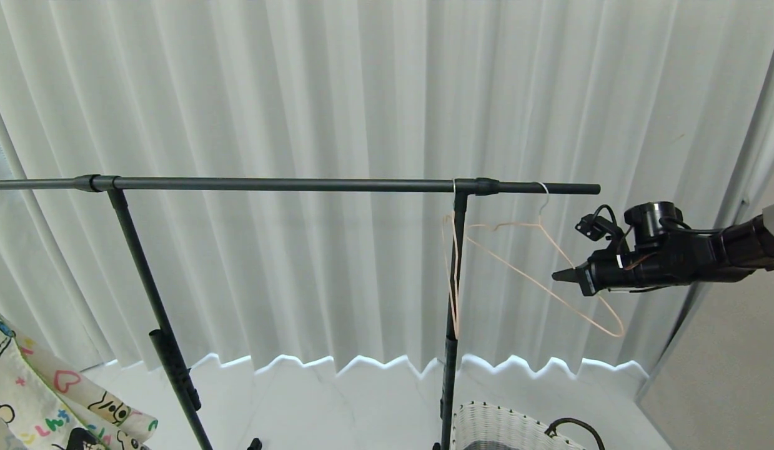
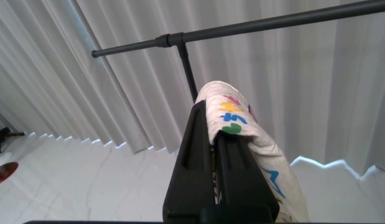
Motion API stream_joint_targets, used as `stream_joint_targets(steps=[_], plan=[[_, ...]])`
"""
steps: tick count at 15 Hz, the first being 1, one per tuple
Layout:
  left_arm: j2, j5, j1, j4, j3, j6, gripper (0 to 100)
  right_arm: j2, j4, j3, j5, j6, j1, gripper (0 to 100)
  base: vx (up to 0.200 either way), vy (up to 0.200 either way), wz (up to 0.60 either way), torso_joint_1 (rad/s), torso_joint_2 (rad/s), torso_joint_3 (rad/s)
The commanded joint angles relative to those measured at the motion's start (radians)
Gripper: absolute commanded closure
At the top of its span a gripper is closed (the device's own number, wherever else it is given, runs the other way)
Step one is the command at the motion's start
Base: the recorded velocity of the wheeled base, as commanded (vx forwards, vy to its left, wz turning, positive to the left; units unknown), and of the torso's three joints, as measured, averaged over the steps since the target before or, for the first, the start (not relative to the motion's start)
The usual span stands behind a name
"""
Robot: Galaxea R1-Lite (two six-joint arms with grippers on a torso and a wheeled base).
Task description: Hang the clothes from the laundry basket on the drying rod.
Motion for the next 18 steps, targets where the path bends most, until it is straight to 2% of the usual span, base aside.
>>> stream_joint_targets(steps=[1, 7, 10, 12, 15, 18], plan=[[0.004, 0.001, 0.000, 0.000, 0.000, -0.001, 100, -0.028, 0.000, 0.005, 0.001, 0.000, -0.001, 100, 0.000, 0.000, 0.00, 0.000, 0.00, 0.000], [0.001, -0.001, 0.000, 0.000, 0.003, -0.001, 100, -0.120, -0.014, 0.040, 0.010, 0.049, -0.020, 100, 0.000, 0.000, 0.00, 0.000, 0.00, 0.000], [-0.002, -0.001, 0.000, 0.000, 0.003, 0.001, 100, -0.133, -0.146, 0.076, 0.004, 0.127, -0.018, 100, 0.000, 0.000, 0.00, 0.000, 0.00, 0.000], [-0.002, -0.002, 0.000, 0.000, 0.005, 0.002, 100, -0.166, -0.195, 0.117, 0.002, 0.167, -0.020, 100, 0.000, 0.000, 0.00, 0.000, 0.00, 0.000], [-0.001, -0.007, -0.003, 0.000, 0.008, 0.075, 100, -0.265, -0.195, 0.217, 0.002, 0.169, -0.043, 100, 0.000, 0.000, 0.00, 0.000, 0.00, 0.000], [0.002, -0.033, -0.005, 0.000, 0.015, 0.078, 100, -0.380, -0.193, 0.321, -0.027, 0.164, -0.072, 100, 0.000, 0.000, 0.00, 0.000, 0.00, 0.000]])
